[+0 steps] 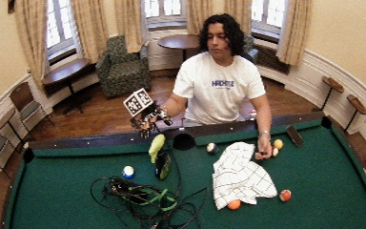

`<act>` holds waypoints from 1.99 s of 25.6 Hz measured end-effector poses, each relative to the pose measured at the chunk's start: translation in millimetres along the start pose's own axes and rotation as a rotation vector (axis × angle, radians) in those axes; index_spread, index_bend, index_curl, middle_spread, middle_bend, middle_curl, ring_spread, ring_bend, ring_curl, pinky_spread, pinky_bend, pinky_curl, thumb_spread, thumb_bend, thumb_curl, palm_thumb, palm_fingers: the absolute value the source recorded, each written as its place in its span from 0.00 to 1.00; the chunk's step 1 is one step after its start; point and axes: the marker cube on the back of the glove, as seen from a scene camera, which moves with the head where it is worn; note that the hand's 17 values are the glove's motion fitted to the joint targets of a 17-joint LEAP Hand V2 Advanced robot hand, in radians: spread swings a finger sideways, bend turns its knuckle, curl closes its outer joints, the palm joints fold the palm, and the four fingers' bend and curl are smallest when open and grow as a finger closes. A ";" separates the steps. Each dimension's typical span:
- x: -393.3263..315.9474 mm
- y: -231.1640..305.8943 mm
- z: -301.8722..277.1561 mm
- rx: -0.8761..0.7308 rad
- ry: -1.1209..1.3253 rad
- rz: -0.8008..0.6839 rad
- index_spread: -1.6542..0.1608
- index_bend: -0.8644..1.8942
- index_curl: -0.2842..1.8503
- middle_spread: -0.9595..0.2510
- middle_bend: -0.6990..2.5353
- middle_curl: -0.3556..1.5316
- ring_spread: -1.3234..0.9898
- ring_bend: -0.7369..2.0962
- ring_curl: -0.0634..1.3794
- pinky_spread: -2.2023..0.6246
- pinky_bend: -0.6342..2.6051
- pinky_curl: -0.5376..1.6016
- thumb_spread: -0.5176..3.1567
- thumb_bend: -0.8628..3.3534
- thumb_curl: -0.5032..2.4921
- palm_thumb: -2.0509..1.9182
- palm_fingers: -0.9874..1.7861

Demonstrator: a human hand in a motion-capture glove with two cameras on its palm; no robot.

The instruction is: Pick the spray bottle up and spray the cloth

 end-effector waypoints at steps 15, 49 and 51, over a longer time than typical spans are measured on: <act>50.2 -16.0 32.6 -0.094 -0.544 0.183 0.70 0.36 0.24 0.72 0.28 0.37 0.52 0.40 0.27 0.83 0.30 0.42 0.43 0.21 0.29 0.73 0.58; 54.0 -40.7 71.7 0.021 -0.658 0.255 0.77 0.57 0.44 0.61 0.47 0.59 0.48 0.60 0.51 0.73 0.46 0.60 0.22 0.21 0.41 0.81 0.76; 56.4 -38.5 74.1 0.008 -0.674 0.259 0.77 0.56 0.44 0.61 0.47 0.59 0.48 0.60 0.51 0.73 0.46 0.59 0.21 0.21 0.41 0.81 0.75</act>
